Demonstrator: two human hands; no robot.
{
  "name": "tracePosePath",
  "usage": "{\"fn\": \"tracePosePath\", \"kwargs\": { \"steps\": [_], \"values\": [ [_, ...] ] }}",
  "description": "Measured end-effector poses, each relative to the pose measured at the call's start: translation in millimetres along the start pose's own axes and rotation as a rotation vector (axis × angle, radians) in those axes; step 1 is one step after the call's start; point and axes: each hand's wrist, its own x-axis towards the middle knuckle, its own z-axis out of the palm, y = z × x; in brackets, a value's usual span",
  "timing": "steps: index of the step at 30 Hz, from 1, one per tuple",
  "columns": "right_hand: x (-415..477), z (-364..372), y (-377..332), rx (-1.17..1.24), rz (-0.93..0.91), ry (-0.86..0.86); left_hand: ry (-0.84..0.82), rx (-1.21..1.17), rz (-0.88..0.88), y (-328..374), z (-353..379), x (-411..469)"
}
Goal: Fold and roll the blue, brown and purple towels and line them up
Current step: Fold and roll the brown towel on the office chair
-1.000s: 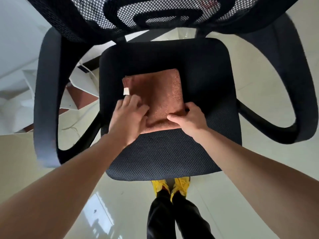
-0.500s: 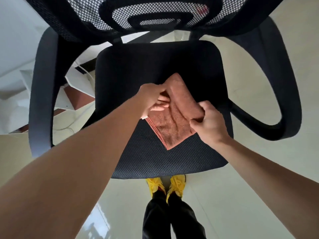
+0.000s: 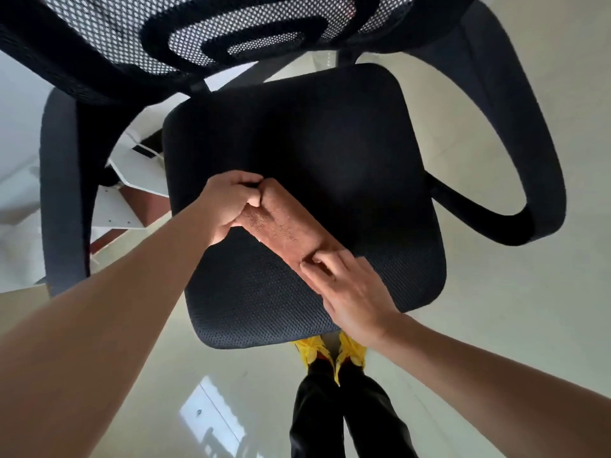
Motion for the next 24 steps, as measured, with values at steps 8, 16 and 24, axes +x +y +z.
{"fn": "tracePosePath", "kwargs": {
  "steps": [8,16,24],
  "values": [
    [-6,19,-11,0.058,0.057,-0.038,0.414,1.046,0.826,-33,31,-14],
    [-6,25,-8,0.106,0.052,-0.031,0.245,1.234,0.919,-58,12,-12],
    [-19,46,-13,-0.032,0.087,-0.123,0.251,1.475,0.785,-62,22,14]
  ]
}}
